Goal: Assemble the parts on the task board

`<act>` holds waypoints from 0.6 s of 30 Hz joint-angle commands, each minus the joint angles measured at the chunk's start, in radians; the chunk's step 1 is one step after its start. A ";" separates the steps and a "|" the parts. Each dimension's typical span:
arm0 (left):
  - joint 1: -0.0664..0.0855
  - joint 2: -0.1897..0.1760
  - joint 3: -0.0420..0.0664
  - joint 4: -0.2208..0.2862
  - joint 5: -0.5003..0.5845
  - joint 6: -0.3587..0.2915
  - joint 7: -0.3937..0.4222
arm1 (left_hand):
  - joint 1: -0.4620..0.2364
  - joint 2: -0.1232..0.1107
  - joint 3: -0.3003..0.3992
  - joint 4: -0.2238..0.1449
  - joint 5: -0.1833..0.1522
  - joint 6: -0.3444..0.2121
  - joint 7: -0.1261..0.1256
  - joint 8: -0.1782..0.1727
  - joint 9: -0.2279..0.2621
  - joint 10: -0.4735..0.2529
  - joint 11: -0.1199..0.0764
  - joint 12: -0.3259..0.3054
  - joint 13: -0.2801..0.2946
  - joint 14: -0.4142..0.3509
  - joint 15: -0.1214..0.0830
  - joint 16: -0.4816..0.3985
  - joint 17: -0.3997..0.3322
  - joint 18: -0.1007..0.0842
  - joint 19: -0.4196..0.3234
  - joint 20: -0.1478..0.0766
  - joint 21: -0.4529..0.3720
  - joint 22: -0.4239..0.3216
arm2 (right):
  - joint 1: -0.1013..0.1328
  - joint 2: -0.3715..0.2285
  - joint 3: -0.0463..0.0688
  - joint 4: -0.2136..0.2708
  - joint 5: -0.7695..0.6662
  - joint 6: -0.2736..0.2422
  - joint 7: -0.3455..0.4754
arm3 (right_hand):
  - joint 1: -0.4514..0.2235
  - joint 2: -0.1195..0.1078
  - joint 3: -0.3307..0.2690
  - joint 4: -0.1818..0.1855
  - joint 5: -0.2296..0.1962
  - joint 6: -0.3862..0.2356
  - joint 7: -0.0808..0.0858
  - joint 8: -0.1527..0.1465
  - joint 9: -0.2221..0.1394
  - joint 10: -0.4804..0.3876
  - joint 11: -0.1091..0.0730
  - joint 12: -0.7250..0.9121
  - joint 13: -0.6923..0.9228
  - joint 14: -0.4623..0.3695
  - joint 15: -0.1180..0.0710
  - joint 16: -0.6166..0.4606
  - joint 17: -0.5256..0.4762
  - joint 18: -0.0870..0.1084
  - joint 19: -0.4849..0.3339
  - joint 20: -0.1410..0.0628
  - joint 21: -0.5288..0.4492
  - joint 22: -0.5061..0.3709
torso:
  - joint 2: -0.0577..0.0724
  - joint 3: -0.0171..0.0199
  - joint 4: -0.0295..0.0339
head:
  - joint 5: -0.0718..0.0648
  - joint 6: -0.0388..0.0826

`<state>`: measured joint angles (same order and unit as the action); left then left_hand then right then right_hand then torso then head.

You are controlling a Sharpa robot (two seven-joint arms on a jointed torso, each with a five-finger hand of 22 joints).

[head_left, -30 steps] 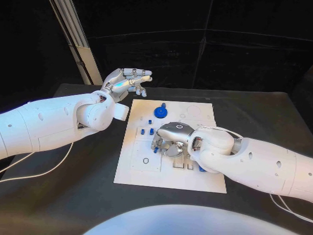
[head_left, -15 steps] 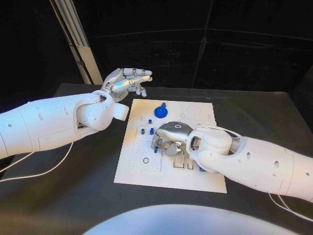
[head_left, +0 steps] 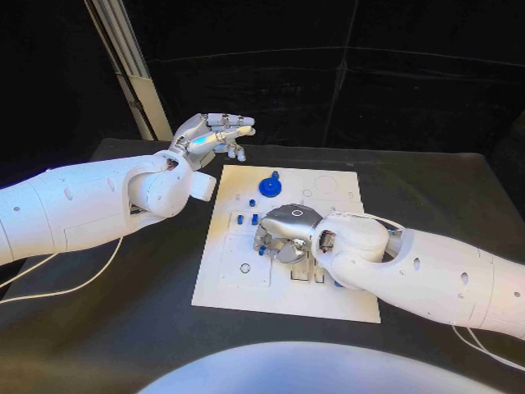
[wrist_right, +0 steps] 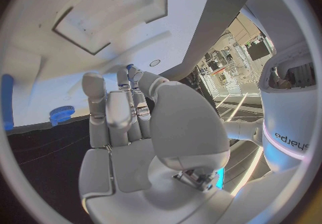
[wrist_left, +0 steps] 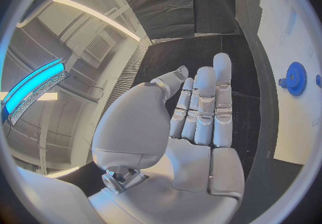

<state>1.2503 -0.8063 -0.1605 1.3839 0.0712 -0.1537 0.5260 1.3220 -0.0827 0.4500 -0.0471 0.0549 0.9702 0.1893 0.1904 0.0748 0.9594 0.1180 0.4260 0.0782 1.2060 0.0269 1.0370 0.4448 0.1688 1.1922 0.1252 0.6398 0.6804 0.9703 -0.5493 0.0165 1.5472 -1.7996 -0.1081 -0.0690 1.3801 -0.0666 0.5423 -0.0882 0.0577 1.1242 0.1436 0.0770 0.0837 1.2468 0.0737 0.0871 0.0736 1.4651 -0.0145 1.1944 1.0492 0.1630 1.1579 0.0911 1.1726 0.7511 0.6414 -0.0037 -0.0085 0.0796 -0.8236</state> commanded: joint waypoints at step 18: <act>0.002 0.000 0.001 -0.004 0.003 0.013 -0.003 | -0.006 0.002 0.001 -0.009 0.004 -0.008 0.002 0.004 -0.001 -0.008 0.000 0.006 -0.002 -0.010 0.001 -0.005 -0.001 0.014 -0.008 0.000 -0.007 -0.002 | -0.002 -0.002 -0.003 -0.002 0.001 0.017 0.002 | -0.101 -0.064 -0.100 0.049 0.040 -0.104 0.019 -0.016 -0.018 -0.108 0.025 -0.023 -0.010 0.024 0.025 0.016 -0.012 -0.009 -0.024 0.024 -0.014 -0.028 | -0.004 -0.0019 -0.0008 | -0.001 -0.001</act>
<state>1.2504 -0.8065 -0.1605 1.3803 0.0713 -0.1525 0.5223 1.3220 -0.0827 0.4528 -0.0499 0.0549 0.9702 0.1893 0.1904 0.0748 0.9594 0.1180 0.4259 0.0774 1.2024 0.0305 1.0370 0.4449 0.1689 1.1922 0.1252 0.6398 0.6797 0.9692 -0.5518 0.0155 1.5464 -1.8054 -0.0883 -0.0750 1.2867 -0.1312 0.4470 -0.0396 0.0931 1.0254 0.1626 0.0633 0.0666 1.1448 0.1001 0.0639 0.0634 1.4668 0.0056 1.2051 1.0383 0.1629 1.1364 0.1126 1.1615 0.7241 0.6382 -0.0053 -0.0094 0.0787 -0.8246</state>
